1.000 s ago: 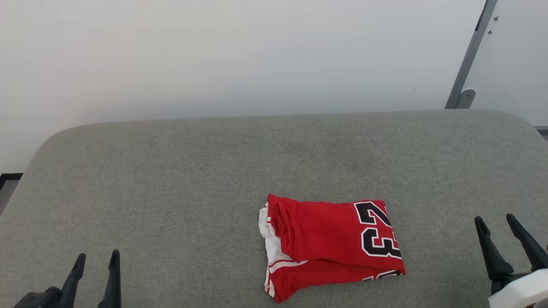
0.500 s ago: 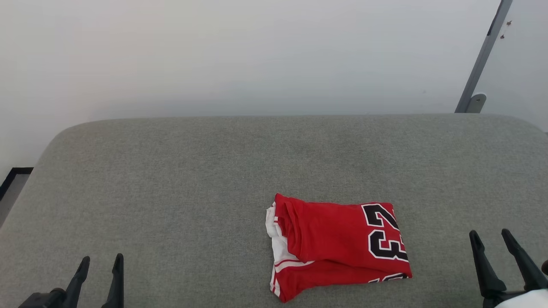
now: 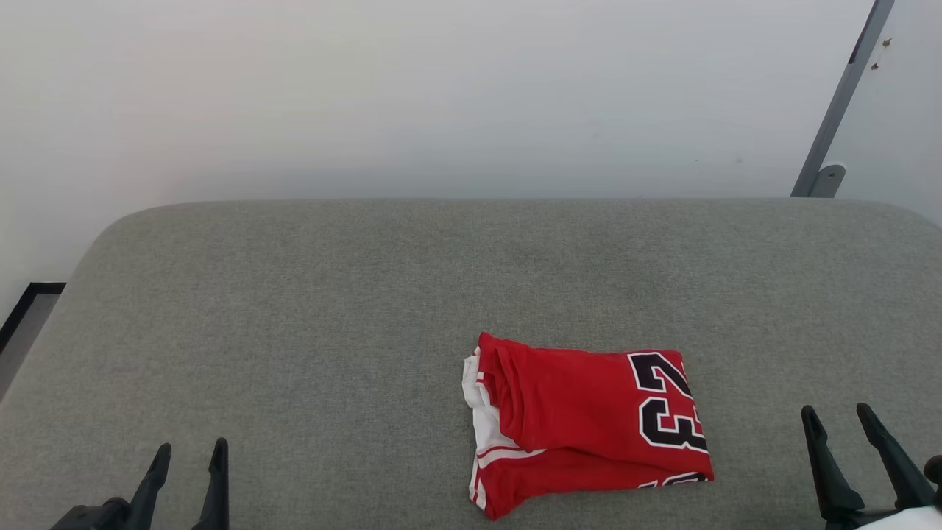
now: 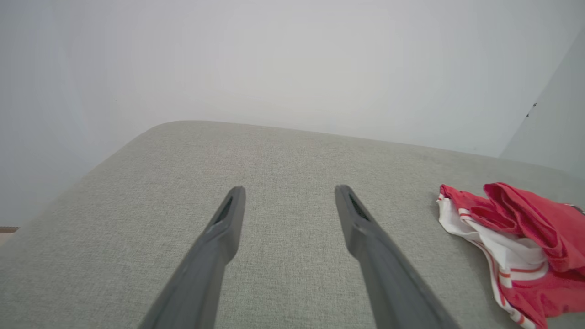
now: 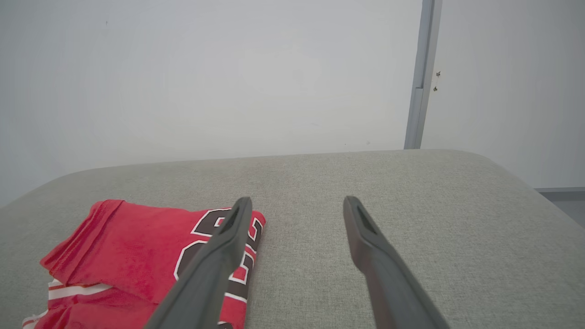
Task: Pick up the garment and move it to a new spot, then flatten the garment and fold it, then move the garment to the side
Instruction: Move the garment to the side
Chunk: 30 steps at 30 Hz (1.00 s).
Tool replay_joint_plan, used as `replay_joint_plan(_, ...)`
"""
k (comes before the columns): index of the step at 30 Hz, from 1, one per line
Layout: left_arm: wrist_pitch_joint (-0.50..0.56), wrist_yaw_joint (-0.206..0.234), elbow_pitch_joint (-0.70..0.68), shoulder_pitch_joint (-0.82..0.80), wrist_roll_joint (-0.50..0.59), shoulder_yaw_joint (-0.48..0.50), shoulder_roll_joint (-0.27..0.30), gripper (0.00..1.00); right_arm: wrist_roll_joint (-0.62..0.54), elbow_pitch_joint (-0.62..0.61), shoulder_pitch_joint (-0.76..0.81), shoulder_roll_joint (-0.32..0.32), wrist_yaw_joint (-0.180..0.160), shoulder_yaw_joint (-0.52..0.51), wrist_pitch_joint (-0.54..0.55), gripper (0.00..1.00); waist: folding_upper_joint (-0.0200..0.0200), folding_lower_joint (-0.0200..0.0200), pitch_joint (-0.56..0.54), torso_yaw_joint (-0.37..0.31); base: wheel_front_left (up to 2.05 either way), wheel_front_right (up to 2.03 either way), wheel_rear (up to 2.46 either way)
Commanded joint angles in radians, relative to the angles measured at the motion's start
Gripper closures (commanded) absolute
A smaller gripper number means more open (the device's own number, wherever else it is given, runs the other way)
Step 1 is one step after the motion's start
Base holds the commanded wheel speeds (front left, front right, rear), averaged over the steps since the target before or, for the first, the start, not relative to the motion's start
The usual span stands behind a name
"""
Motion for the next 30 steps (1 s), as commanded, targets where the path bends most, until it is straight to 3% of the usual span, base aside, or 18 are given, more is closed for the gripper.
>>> replay_joint_plan(1, -0.005, -0.003, 0.000, -0.007, 0.008, -0.002, -0.001, 0.00, -0.005, -0.005, 0.001, 0.002, 0.000, 0.002, -0.004, 0.00, 0.0000, 0.0000, 0.000, 0.001, 0.00, 0.00, 0.00)
replay_joint_plan(14, -0.005, -0.003, -0.005, -0.011, 0.010, -0.001, -0.009, 0.00, 0.013, 0.003, -0.014, 0.005, 0.000, 0.013, -0.004, 0.00, 0.0000, 0.0000, 0.008, 0.018, 0.00, 0.00, 0.00)
replay_joint_plan(19, -0.005, -0.003, -0.013, -0.008, 0.007, 0.002, -0.002, 0.00, 0.046, 0.077, -0.062, -0.038, 0.000, 0.070, 0.016, 0.00, 0.0000, 0.0000, 0.018, 0.040, 0.00, 0.00, 0.00)
replay_joint_plan(30, -0.005, -0.004, -0.016, -0.022, 0.015, -0.041, -0.007, 0.00, 0.193, 0.204, -0.258, -0.164, 0.000, 0.273, 0.336, 0.00, 0.0000, 0.0000, 0.061, 0.124, 0.00, 0.00, 0.00)
